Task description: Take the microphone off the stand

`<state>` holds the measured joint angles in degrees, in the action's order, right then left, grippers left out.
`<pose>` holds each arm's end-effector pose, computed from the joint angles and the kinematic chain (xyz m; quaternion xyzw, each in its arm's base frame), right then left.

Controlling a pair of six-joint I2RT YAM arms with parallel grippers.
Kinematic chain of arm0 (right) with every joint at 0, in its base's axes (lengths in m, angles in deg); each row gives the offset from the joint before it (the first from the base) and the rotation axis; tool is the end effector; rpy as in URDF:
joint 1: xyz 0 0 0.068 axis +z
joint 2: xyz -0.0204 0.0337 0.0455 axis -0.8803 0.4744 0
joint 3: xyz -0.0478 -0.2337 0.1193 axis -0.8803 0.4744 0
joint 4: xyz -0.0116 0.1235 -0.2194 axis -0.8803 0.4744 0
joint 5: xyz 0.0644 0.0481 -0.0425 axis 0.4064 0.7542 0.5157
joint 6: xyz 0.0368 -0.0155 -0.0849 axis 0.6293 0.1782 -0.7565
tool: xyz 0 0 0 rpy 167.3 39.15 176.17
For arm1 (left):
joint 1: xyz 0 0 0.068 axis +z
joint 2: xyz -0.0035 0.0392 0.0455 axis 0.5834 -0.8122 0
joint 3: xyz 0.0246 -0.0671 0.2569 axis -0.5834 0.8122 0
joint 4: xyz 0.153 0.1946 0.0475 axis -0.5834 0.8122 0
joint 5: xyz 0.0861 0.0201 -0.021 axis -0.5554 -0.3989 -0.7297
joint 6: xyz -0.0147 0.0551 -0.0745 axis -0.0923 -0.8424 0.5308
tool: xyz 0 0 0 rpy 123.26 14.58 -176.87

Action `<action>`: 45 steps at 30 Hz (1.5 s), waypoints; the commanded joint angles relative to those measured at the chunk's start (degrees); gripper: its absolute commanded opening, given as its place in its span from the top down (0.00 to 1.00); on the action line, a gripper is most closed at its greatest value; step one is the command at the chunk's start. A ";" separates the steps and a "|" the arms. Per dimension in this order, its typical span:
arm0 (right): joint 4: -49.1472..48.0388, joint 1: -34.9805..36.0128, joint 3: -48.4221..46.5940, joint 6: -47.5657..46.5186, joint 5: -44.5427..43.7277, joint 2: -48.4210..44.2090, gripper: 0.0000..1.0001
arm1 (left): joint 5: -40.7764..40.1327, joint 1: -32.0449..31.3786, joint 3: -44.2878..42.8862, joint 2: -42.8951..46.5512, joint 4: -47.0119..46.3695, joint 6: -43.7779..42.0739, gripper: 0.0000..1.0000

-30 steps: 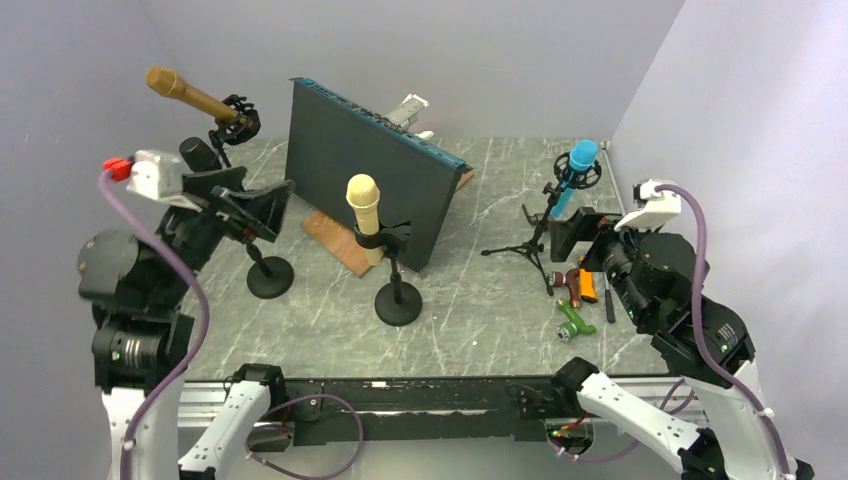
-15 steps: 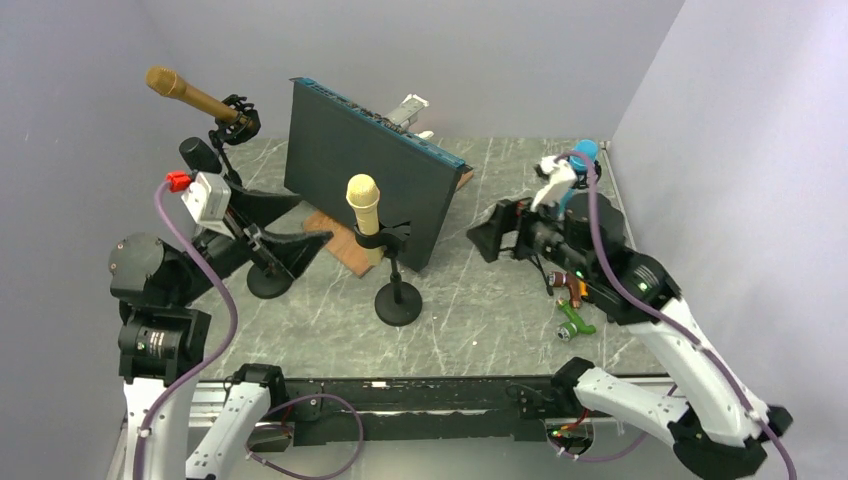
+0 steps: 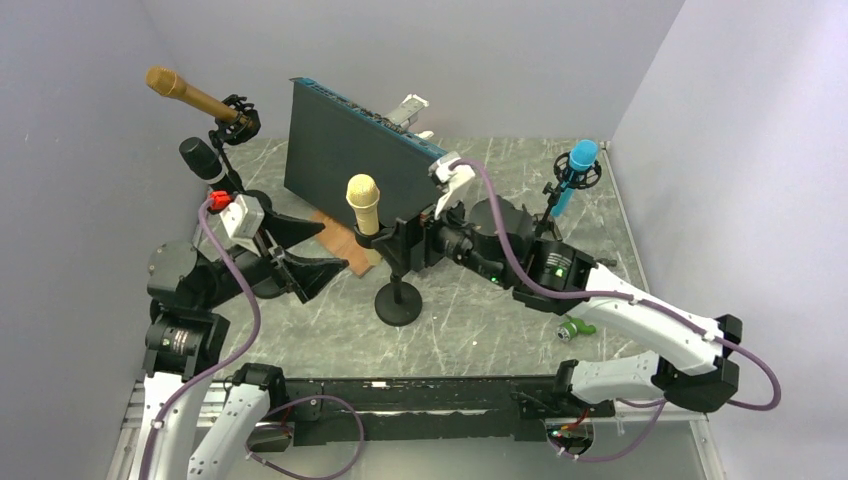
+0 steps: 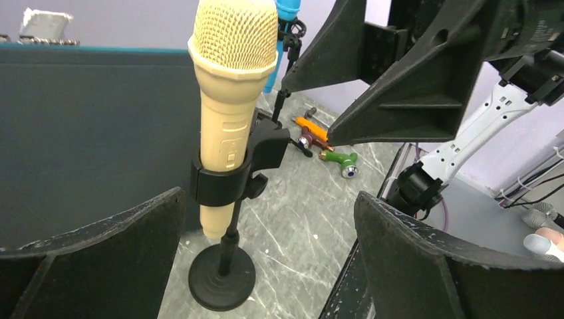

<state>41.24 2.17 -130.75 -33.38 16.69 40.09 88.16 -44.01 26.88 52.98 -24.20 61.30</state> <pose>0.1449 0.2576 0.4316 -0.2267 0.7279 0.3720 0.5295 0.1138 -0.0813 0.4162 0.2533 0.6286 -0.4289 0.5973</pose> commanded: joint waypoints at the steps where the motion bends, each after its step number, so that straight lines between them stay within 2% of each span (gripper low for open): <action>1: -1.73 3.77 -4.25 -2.51 -15.51 2.63 0.00 | -0.49 -1.29 2.09 1.31 -3.64 0.46 0.00; 3: -1.66 3.90 -2.51 -3.42 -15.48 2.38 0.00 | 0.41 -1.75 3.60 1.29 -5.99 2.31 0.01; 7: -1.64 3.02 0.69 -10.08 -8.32 0.20 0.01 | 2.46 -2.71 4.39 -0.21 -9.82 4.52 0.01; 11: -0.76 -4.07 2.62 -14.87 6.33 -2.16 0.01 | 1.43 -4.69 1.78 -3.85 -8.39 3.20 0.01; 14: -2.98 -10.45 5.28 -16.02 19.90 -3.82 0.01 | -3.23 -6.99 -2.57 -8.64 -4.12 2.12 0.01; 17: -2.44 -15.44 5.64 -16.32 29.19 -3.35 0.01 | -6.04 -10.37 -6.67 -13.00 -0.71 0.61 0.01; 20: -1.83 -16.73 4.86 -17.86 35.21 -1.30 0.01 | -10.18 -13.92 -6.83 -14.28 -1.80 0.53 0.01; 25: -5.17 -17.30 6.11 -19.15 37.99 -0.06 0.01 | -18.93 -18.36 -7.99 -16.18 -0.36 -0.32 0.05; 28: -7.28 -19.41 7.34 -19.15 41.17 0.16 0.01 | -21.52 -19.95 -8.34 -16.98 -0.42 -1.04 0.05; 36: -13.04 -20.39 10.46 -19.15 42.94 1.14 0.01 | -24.59 -21.11 -8.64 -19.43 -1.90 -1.01 0.10; 45: -19.48 -20.38 14.20 -18.97 40.72 0.85 0.04 | -24.13 -21.56 -8.74 -21.24 -4.12 0.07 0.25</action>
<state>28.28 -18.15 -117.31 -51.60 57.47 41.44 64.38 -65.16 20.21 31.91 -24.44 61.19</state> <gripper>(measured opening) 0.963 0.775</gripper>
